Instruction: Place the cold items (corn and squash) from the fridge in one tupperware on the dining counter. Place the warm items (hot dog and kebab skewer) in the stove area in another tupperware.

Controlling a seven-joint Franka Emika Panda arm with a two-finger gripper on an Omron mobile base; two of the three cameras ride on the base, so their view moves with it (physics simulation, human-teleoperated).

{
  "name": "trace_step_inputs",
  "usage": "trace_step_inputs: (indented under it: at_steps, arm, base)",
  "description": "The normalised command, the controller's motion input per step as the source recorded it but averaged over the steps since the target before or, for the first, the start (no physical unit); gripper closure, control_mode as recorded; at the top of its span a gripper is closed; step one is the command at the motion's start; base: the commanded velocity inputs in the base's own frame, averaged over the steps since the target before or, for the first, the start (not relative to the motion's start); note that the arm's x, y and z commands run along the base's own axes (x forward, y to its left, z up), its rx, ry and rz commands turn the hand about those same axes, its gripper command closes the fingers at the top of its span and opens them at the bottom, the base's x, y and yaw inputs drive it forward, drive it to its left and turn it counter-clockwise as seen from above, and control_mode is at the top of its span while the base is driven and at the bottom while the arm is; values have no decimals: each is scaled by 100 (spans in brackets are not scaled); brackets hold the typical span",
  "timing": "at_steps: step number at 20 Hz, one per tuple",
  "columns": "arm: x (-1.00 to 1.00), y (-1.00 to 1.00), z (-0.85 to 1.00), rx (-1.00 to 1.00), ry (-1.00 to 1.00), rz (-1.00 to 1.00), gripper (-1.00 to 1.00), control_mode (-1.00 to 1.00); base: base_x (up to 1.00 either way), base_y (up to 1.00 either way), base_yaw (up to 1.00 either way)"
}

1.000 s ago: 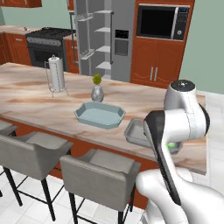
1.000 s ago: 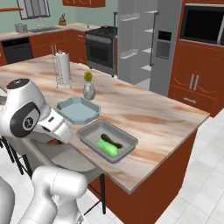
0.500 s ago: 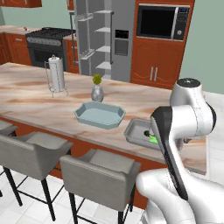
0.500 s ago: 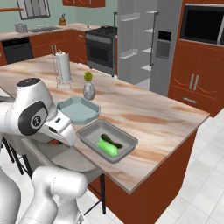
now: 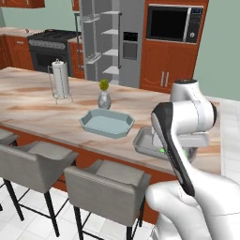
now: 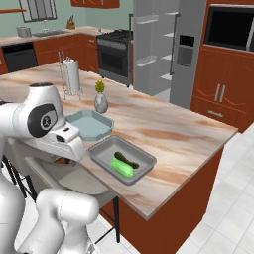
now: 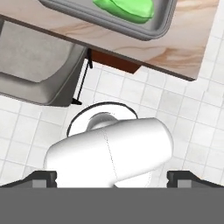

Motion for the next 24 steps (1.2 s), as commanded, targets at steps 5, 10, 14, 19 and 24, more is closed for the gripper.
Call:
trace_step_inputs:
  at_steps: [5,10,14,19,24]
  arm:
    - [0,2,-12,1,0,0,-100,-100]
    - [-8,0,-8,0,0,0,-100,100]
    - [0,0,0,0,0,0,-100,100]
    - [0,0,0,0,0,0,-100,100]
    - [0,0,0,0,0,0,-100,100]
  base:
    - [0,0,0]
    - [-9,0,0]
    - [-74,5,-2]
    - [-79,24,11]
    - [-8,100,12]
